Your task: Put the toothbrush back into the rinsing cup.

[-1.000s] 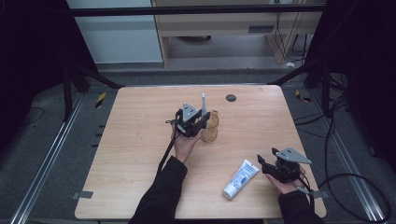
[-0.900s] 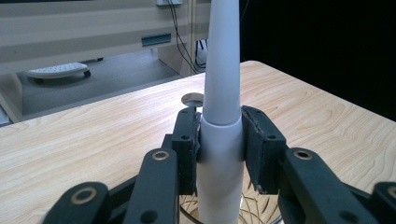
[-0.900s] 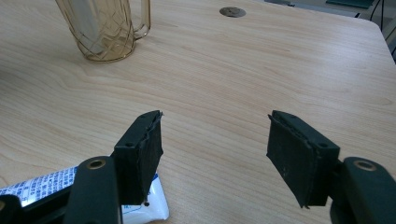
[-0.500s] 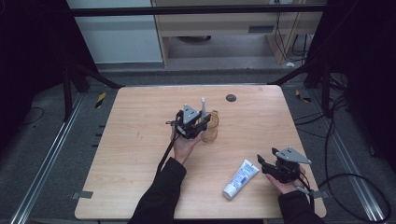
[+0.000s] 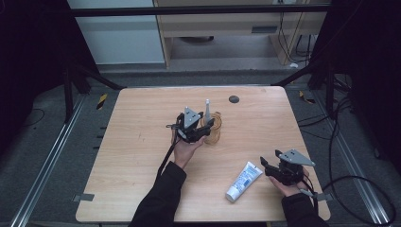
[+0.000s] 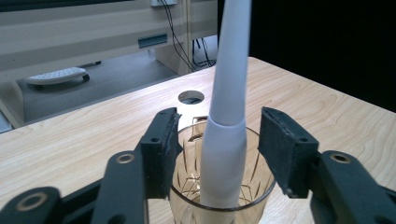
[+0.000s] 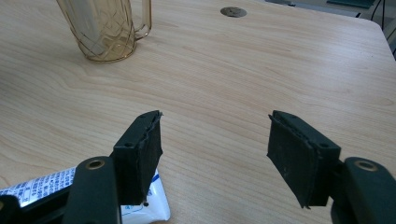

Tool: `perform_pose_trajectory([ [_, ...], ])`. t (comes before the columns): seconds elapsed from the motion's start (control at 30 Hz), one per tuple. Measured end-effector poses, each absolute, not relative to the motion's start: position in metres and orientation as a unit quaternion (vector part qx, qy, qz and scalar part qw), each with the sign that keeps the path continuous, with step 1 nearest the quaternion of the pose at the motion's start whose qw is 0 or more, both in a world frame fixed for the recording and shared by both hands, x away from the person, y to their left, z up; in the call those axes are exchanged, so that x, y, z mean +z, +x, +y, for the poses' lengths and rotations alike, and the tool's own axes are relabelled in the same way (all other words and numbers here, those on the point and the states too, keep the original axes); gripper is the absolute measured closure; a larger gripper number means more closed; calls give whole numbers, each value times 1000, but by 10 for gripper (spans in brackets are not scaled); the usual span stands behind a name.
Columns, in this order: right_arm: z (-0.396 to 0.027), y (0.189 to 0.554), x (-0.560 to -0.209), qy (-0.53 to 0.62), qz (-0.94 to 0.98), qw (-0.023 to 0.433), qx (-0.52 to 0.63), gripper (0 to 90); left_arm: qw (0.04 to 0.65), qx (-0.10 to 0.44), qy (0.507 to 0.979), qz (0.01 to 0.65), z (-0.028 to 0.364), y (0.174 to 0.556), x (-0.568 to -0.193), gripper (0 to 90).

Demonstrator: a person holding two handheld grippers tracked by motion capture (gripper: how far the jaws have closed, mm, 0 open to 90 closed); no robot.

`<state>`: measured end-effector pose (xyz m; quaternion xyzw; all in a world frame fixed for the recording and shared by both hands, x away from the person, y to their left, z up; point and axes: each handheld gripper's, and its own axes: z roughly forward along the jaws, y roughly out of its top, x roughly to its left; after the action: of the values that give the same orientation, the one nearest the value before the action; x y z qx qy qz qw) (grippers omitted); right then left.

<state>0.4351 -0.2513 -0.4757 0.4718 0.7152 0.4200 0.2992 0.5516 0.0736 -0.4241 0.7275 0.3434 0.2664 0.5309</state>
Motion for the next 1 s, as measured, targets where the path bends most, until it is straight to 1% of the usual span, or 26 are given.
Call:
perform_pose_trajectory([
  [0.17, -251, 435, -476, 472, 715, 300, 419, 347, 530, 269, 730, 336, 77, 544, -421, 409],
  [0.47, -249, 435, -474, 471, 714, 299, 423, 339, 524, 264, 737, 335, 88, 529, -416, 357],
  [0.73, -249, 435, -474, 471, 714, 302, 422, 332, 523, 261, 740, 334, 105, 520, -406, 337],
  [1.0, -251, 432, -470, 471, 708, 306, 429, 332, 509, 247, 741, 361, 137, 520, -402, 323],
])
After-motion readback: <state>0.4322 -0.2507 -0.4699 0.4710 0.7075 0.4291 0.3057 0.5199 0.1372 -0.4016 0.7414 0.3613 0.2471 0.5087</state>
